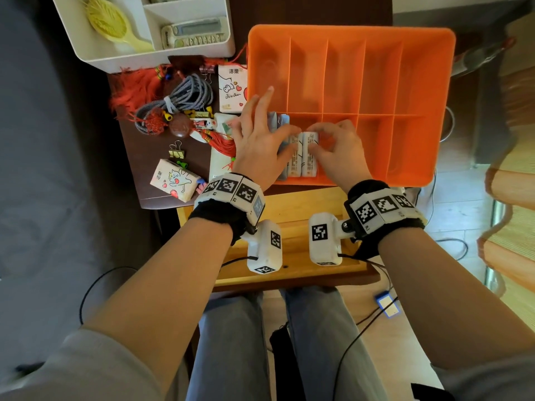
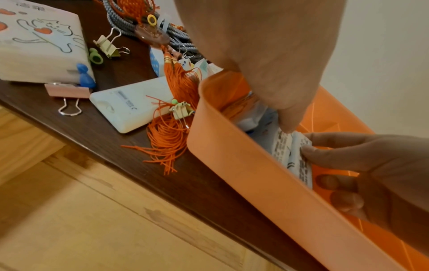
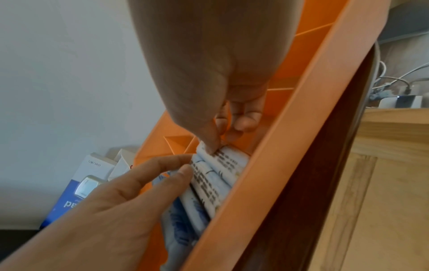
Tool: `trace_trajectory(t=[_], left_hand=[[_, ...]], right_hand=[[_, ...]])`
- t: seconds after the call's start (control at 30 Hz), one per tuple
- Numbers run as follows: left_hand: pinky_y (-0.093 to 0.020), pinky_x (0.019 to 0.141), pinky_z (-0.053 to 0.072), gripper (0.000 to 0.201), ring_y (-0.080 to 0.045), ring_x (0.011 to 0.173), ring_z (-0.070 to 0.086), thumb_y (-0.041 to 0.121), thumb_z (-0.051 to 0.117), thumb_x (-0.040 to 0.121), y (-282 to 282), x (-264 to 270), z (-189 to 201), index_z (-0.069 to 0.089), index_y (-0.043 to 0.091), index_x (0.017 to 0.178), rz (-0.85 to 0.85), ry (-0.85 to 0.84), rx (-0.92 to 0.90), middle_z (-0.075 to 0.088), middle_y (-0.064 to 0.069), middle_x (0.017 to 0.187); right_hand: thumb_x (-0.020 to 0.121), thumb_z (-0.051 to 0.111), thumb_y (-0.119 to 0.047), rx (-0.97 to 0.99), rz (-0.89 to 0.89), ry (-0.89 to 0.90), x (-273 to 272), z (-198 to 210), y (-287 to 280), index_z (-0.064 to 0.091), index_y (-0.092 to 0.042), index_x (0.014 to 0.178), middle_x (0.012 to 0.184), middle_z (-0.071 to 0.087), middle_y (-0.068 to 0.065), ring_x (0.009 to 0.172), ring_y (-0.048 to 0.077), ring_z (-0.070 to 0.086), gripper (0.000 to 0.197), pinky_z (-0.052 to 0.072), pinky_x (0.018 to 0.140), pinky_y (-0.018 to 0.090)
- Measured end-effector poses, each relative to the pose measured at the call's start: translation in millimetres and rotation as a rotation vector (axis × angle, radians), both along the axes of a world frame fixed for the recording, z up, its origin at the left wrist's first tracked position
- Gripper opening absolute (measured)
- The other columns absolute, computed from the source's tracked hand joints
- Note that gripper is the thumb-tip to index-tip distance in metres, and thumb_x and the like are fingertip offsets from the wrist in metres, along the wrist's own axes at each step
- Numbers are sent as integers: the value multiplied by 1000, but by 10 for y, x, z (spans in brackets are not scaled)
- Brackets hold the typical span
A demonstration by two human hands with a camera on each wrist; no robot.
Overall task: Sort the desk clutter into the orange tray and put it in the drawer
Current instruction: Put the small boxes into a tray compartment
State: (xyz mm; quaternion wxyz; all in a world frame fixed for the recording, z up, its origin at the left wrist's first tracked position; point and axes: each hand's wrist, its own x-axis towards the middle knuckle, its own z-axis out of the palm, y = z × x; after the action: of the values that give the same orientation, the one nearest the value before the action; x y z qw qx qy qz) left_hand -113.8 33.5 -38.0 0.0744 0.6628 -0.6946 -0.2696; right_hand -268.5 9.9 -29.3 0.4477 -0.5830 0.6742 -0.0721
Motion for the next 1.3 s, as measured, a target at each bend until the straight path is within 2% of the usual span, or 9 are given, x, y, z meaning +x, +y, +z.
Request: trace_trajectory(t=[0.13,0.27,0.43,0.63,0.77,0.87,1.0,1.17,1.3], left_hand=[[-47,106,20,34,-30,138,18,36,43,94,-3,41,37,53,31,126,33,86,-74,28,-8,151],[-40,102,31,40,-30,126,37,24,39,93,-56,176,47,48,14,131,346,132,-213,48,-9,136],[-41,100,29,43,-26,128,35,29,48,92,-246,422,11,47,16,132,676,48,43,51,-4,134],[-46,93,45,39,-30,109,56,38,57,84,-453,599,-180,60,16,117,693,121,138,67,-7,112],[-43,93,46,50,-27,109,57,45,65,77,-535,600,-228,56,18,119,717,99,175,66,-8,113],[-32,90,47,55,-23,109,58,44,70,73,-560,609,-231,58,15,118,729,151,177,67,-6,114],[-21,80,40,48,-17,104,61,38,71,75,-592,629,-188,60,13,114,740,188,164,68,-2,111],[-26,77,48,35,-15,85,60,39,71,75,-593,661,-167,66,12,97,715,228,145,66,-2,91],[-19,67,42,27,-6,73,55,34,71,74,-535,646,-106,63,14,90,773,279,115,62,6,82]], right_hand=[[86,61,-13,-94,-28,-1,35,4,17,64,-19,115,106,46,1,88,7,46,30,35,75,12],[83,61,-7,-248,-102,-73,136,19,-38,67,-14,106,95,51,-3,66,-6,43,25,36,64,2],[83,60,-5,-317,-138,-133,284,-7,-201,67,-12,103,95,56,-3,61,-7,48,23,40,63,4],[85,61,-11,-187,-78,-113,351,-117,-354,69,-13,98,93,64,-4,70,-7,52,15,41,64,1],[84,63,-13,-170,-60,-73,342,-156,-381,69,-15,94,89,64,-8,68,-6,53,12,42,63,4],[83,64,-13,-176,-41,-61,344,-161,-382,69,-15,95,88,64,-8,67,-8,52,13,41,62,2],[84,64,-15,-177,-37,-31,355,-169,-383,69,-17,97,90,66,-7,71,-4,53,14,45,67,9],[84,64,-15,-186,-52,-20,384,-155,-368,68,-16,98,91,67,-6,76,1,56,15,50,72,19],[85,62,-12,-185,-69,-30,406,-134,-358,68,-14,100,94,67,-3,74,-3,54,16,48,71,12]])
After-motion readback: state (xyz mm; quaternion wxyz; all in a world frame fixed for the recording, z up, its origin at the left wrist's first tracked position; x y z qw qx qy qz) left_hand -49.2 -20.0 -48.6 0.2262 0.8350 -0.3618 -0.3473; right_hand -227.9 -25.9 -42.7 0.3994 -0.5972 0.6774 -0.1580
